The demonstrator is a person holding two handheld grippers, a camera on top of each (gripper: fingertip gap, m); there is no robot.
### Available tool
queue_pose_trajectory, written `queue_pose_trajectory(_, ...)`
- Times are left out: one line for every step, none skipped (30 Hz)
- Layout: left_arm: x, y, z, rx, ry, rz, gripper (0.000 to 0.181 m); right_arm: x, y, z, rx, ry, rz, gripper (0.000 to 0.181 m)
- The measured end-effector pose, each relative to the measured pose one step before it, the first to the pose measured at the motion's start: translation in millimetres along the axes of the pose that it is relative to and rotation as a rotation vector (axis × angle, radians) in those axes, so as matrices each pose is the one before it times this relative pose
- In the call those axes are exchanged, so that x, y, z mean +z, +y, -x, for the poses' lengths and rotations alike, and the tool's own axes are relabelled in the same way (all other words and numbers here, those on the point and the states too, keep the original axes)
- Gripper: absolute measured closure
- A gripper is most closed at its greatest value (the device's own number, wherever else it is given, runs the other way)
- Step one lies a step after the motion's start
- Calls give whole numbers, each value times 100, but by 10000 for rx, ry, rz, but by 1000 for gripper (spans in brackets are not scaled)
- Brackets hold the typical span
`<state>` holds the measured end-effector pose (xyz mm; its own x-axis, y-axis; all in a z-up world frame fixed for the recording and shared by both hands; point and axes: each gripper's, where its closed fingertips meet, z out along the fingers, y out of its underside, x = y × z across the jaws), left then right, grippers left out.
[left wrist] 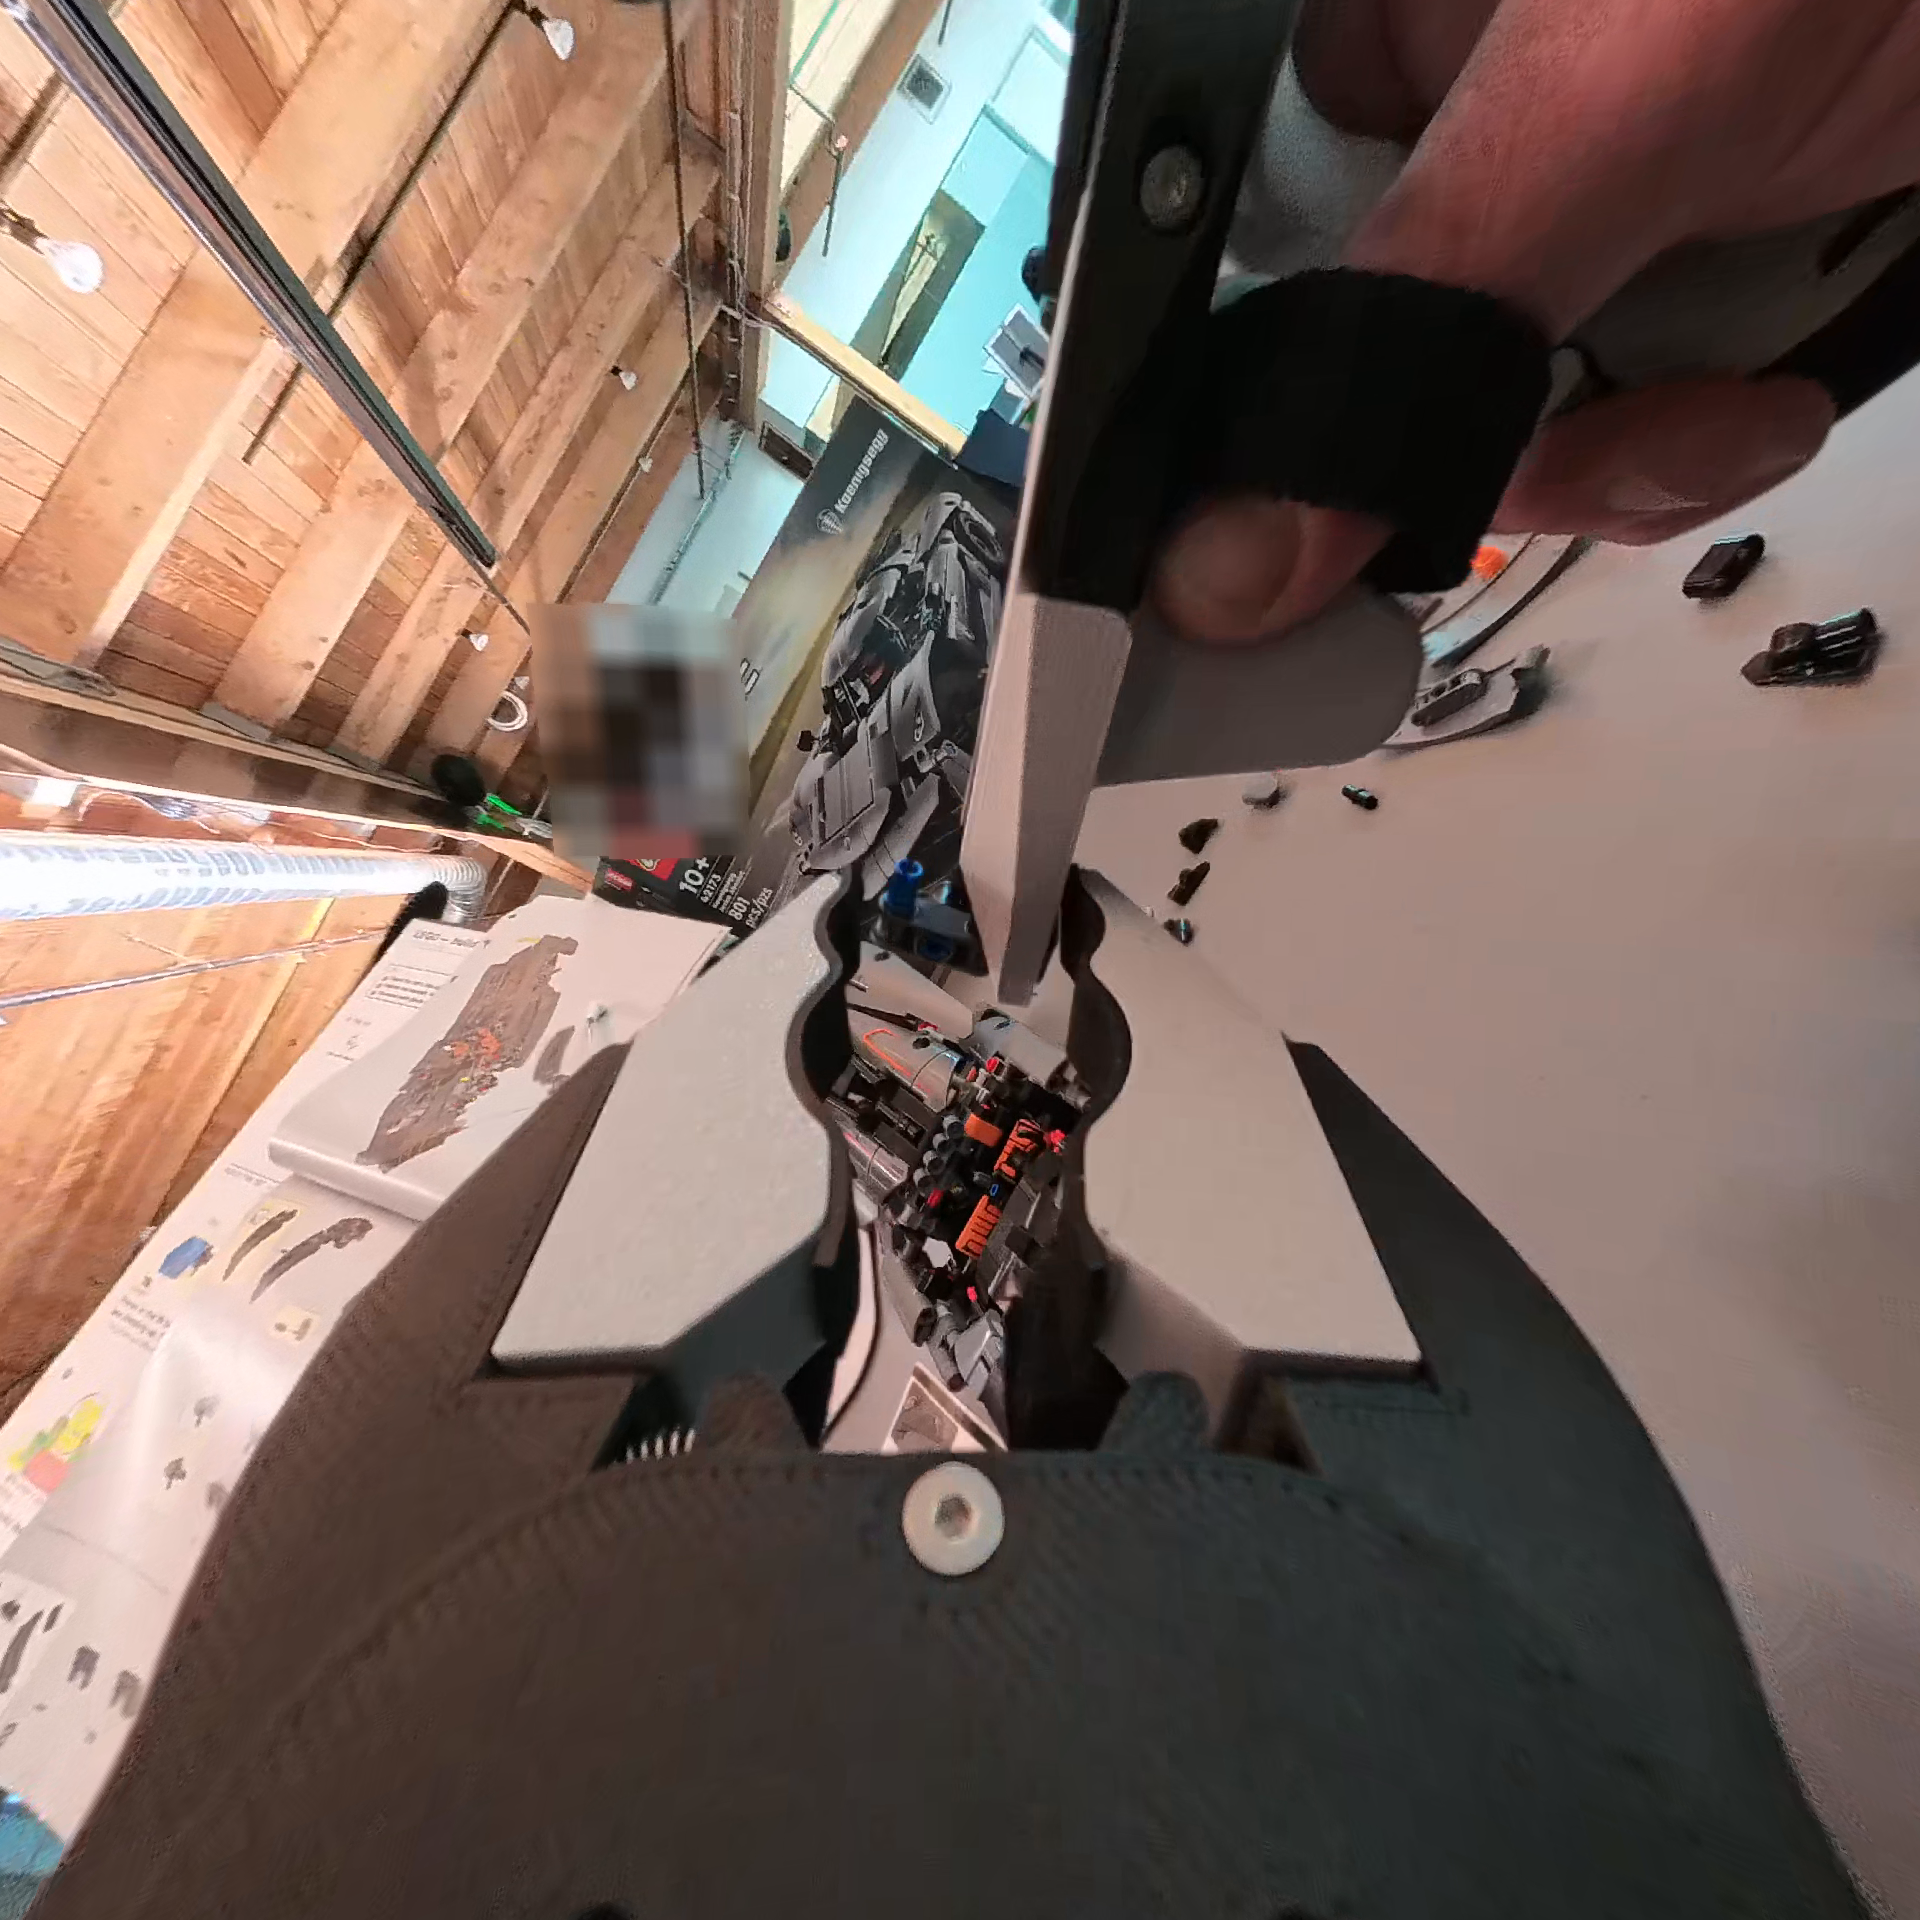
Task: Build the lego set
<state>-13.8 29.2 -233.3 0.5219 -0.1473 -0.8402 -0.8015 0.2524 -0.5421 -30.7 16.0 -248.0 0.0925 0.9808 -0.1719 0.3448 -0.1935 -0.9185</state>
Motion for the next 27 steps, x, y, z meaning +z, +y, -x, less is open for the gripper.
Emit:
queue_pose_trajectory(76,-5,-102,110,-7,20,148,58,64,-81,-148,222,65,157)
queue_pose_trajectory(101,72,-23,108,-54,60,149,8,-7,-11,-56,126,-3,157)
queue_pose_trajectory(93,78,-71,57,-3,52,149,0,19,-73,-68,140,5,157)
queue_pose_trajectory(74,62,-119,-22,55,20,149,15,107,-109,-117,162,49,157)
queue_pose_trajectory(65,34,-60,-41,33,-9,149,12,94,-90,-89,126,36,157)
queue_pose_trajectory(34,-5,-12,-10,-5,-30,149,-10,34,-54,-40,84,-11,157)
queue_pose_trajectory(37,26,-33,20,3,14,149,-11,20,-51,-31,73,-12,157)
queue_pose_trajectory(43,5,-15,40,-24,25,149,-3,27,-55,-52,84,5,157)
queue_pose_trajectory(25,-55,55,11,-68,-12,149,-34,-23,-44,-55,71,-20,157)
queue_pose_trajectory(36,-71,65,-25,-60,-21,149,-67,-75,-38,-24,43,-46,157)
queue_pose_trajectory(23,-60,57,5,-57,-13,149,-54,-81,-24,2,19,-44,157)
queue_pose_trajectory(35,-80,95,36,-88,-24,149,-53,-77,-25,6,6,-48,157)
queue_pose_trajectory(17,-89,143,9,-123,-34,149,-65,-133,-21,14,-1,-72,157)
queue_pose_trajectory(-14,-139,218,7,-182,-61,149,-77,-189,-2,29,-10,-105,157)
queue_pose_trajectory(-27,-148,199,53,-207,-60,149,-83,-211,14,28,-14,-107,157)
queue_pose_trajectory(-16,-148,152,17,-185,-67,149,-86,-189,-24,12,2,-78,157)
queue_pose_trajectory(-25,-139,90,-141,-106,-104,149,-78,-141,-75,7,37,-52,157)
queue_pose_trajectory(-59,-171,37,-180,-53,-142,148,-41,-51,-81,19,21,-15,157)
queue_pose_trajectory(-54,-67,51,-16,-71,-69,148,-27,-20,-16,61,-50,-16,157)
queue_pose_trajectory(5,64,108,76,-102,32,146,-24,-16,8,71,-52,-39,157)
queue_pose_trajectory(14,-17,-79,3,52,7,146,-5,30,-2,25,-12,0,157)
queue_pose_trajectory(72,60,-165,0,100,50,148,26,73,-5,-6,9,33,157)
queue_pose_trajectory(76,43,-103,76,21,35,149,15,47,-12,-11,19,24,157)
queue_pose_trajectory(36,32,-53,52,-1,-2,150,24,30,-44,-15,28,24,157)
queue_pose_trajectory(23,56,-60,-65,80,-7,150,24,60,-55,-27,36,31,157)
queue_pose_trajectory(6,37,-22,-84,74,-13,149,34,42,-28,-15,14,10,157)
queue_pose_trajectory(-29,-14,40,5,-14,-34,149,15,-10,21,18,-24,-30,157)
